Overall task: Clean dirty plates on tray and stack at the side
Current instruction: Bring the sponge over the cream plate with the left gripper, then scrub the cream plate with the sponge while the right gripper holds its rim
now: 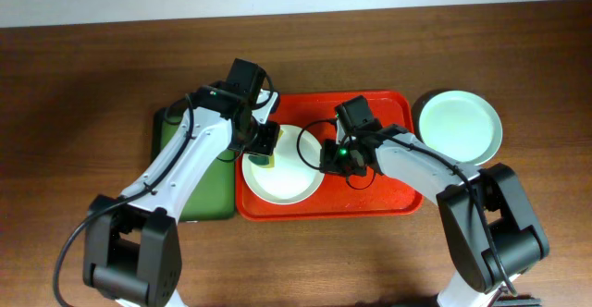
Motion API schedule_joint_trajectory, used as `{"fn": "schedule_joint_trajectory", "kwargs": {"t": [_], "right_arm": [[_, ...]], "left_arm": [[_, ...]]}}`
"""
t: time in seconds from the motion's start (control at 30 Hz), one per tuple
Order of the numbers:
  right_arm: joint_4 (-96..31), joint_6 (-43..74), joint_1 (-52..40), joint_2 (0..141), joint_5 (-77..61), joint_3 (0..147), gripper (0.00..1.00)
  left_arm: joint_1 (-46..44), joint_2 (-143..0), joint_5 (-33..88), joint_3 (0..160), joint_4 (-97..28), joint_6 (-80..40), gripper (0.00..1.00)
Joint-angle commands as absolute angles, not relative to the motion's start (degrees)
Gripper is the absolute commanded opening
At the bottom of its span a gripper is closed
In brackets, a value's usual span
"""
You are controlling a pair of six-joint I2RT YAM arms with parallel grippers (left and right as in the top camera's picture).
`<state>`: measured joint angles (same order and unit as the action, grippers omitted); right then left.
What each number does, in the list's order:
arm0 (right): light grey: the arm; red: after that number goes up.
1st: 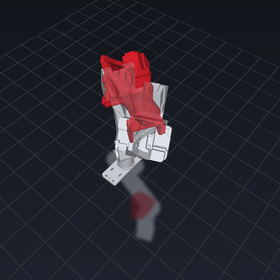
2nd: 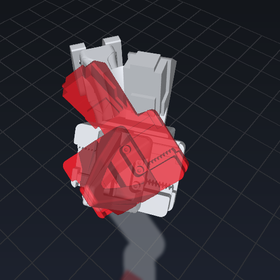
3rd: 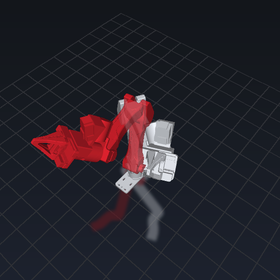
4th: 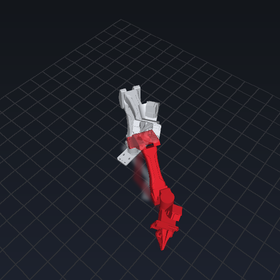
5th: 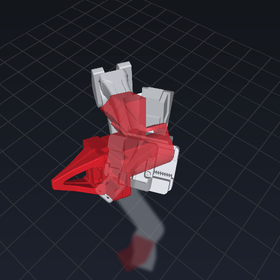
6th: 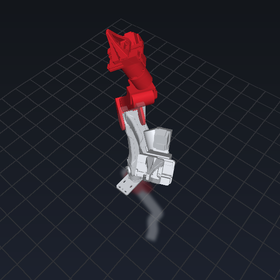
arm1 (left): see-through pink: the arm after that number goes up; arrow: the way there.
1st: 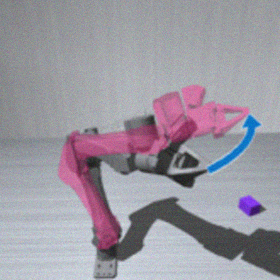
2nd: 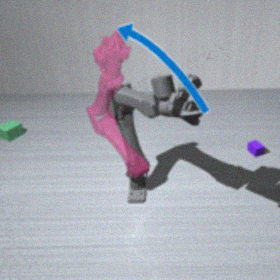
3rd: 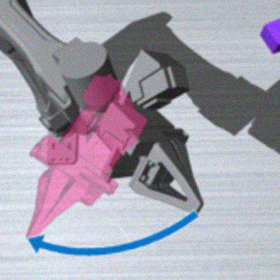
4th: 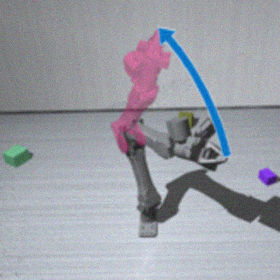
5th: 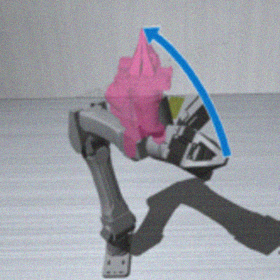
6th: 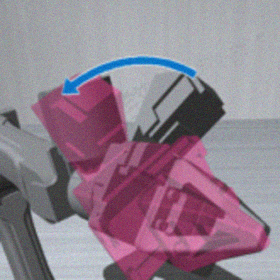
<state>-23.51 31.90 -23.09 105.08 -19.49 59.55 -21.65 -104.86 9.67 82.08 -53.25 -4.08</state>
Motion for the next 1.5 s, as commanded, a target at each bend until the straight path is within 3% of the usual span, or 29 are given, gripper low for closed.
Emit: {"fn": "schedule_joint_trajectory", "kwargs": {"t": [0.0, 0.9, 1.2, 1.47], "right_arm": [[-23.14, 32.47, -23.62, 105.49, -20.56, 59.35, 0.04], [-29.12, 32.47, -25.43, 105.49, -14.72, 61.95, 0.04], [-29.17, 32.45, -25.54, 105.47, -14.74, 61.95, 0.04], [-29.15, 32.45, -25.54, 105.49, -14.72, 61.95, 0.04]], "left_arm": [[-21.76, -107.63, 9.89, 80.01, -50.7, -4.34, 0.0], [-25.41, -113.69, 0.19, 72.73, -41.25, -11.35, 0.0], [-27.51, -113.67, 15.64, 70.43, -38.57, -12.27, 0.0], [-27.44, -110.32, 6.92, 86.35, -52.56, -12.14, 0.0]]}}
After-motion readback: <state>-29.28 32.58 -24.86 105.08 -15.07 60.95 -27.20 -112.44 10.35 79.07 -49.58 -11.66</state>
